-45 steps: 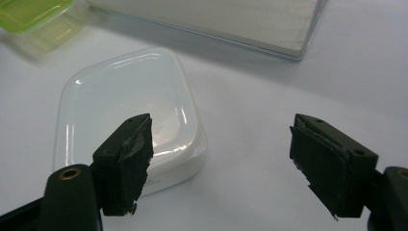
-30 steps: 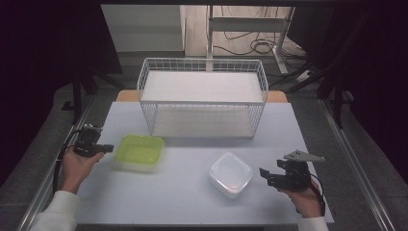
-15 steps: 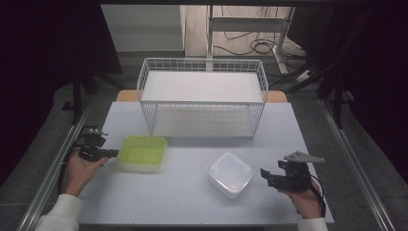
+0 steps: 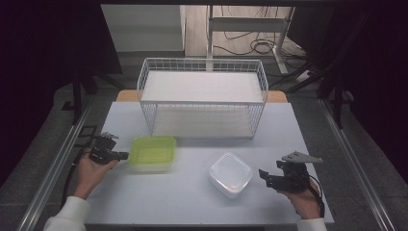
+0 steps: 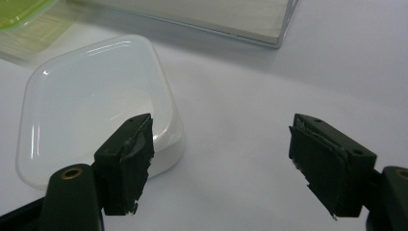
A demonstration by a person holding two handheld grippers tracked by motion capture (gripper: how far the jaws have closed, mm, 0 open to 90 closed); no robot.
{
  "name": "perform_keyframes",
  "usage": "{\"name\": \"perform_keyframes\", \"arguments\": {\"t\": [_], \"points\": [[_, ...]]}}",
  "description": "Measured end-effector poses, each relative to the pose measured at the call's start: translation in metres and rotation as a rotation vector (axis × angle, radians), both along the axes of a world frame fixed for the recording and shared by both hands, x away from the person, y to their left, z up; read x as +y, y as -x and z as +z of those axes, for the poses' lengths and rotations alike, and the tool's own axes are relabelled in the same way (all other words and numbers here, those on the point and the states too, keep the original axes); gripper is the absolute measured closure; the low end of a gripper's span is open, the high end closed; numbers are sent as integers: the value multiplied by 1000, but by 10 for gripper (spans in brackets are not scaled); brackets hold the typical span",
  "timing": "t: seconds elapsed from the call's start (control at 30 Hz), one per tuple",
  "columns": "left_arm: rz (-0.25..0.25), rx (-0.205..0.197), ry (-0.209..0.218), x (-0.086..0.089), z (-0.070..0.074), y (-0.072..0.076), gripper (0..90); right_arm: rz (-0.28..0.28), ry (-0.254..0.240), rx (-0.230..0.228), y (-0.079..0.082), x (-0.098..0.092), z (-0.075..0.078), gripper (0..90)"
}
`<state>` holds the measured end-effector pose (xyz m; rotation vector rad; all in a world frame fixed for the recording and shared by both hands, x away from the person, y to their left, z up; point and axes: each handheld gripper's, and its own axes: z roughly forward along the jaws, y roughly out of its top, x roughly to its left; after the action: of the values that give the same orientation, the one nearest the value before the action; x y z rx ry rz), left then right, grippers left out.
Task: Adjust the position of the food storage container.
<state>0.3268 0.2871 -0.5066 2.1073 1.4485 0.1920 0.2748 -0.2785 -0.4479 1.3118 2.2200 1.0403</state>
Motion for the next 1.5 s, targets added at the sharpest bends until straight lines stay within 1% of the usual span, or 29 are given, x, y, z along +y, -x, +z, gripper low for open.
{"name": "perform_keyframes", "arguments": {"t": [0.07, 0.1, 0.2, 0.23, 0.3, 0.33, 0.37, 0.4, 0.73, 0.8, 0.93, 1.03, 1.07, 1.1, 1.13, 1.17, 1.23, 1.3, 1.37, 1.43, 1.47, 1.5], "points": [[-10, 4, 5, -2, 0, -1, 898, 1, 3, 1, 0, 1, -1, 236], [-7, 1, 13, -3, -1, -2, 898, 2, 4, 1, 0, 1, -1, 236], [-25, -3, 9, -8, -1, -2, 898, 3, 7, -1, 0, 1, -1, 236], [-33, -6, 14, -9, -1, -2, 898, 3, 7, -2, 0, 1, -1, 236], [-36, -10, 38, -12, -1, -3, 898, 2, 8, -3, 0, 1, 0, 236], [-36, -10, 38, -12, -1, -3, 898, 2, 8, -3, 0, 1, 0, 236], [-47, -8, 26, -17, -2, -4, 898, 1, 9, -3, 0, 1, -1, 236], [-49, -10, 24, -18, -2, -5, 898, 1, 9, -3, 0, 1, -1, 236], [-48, -26, 35, -28, 2, -14, 898, 4, 12, -5, 1, 2, 0, 237], [-46, -30, 45, -30, 5, -17, 898, 5, 13, -7, 0, 2, 0, 237], [-54, -31, 38, -39, 7, -21, 898, 6, 15, -4, 1, 3, 0, 237], [-63, -27, 35, -46, 8, -23, 898, 13, 18, -6, 0, 5, 0, 237], [-63, -27, 35, -46, 8, -23, 898, 13, 19, -7, 1, 5, 0, 237], [-64, -20, 57, -49, 7, -24, 898, 13, 19, -7, 1, 5, 0, 237], [-64, -20, 57, -49, 7, -24, 898, 11, 18, -5, 1, 5, 0, 237], [-67, -12, 53, -52, 6, -24, 898, 15, 18, -6, 1, 6, 0, 237], [-69, -3, 60, -56, 4, -25, 898, 16, 20, -4, 1, 6, 0, 237], [-68, 3, 71, -59, 2, -25, 898, 19, 19, -3, 0, 7, -1, 237], [-57, 5, 88, -63, 0, -27, 898, 22, 20, 0, 0, 7, -1, 237], [-68, 7, 89, -65, -1, -28, 897, 23, 21, 3, 0, 7, -1, 237], [-73, 6, 80, -67, -1, -29, 897, 21, 22, 5, 0, 7, -2, 237], [-79, 4, 84, -69, 0, -30, 898, 21, 22, 7, 0, 8, -2, 237]]}}
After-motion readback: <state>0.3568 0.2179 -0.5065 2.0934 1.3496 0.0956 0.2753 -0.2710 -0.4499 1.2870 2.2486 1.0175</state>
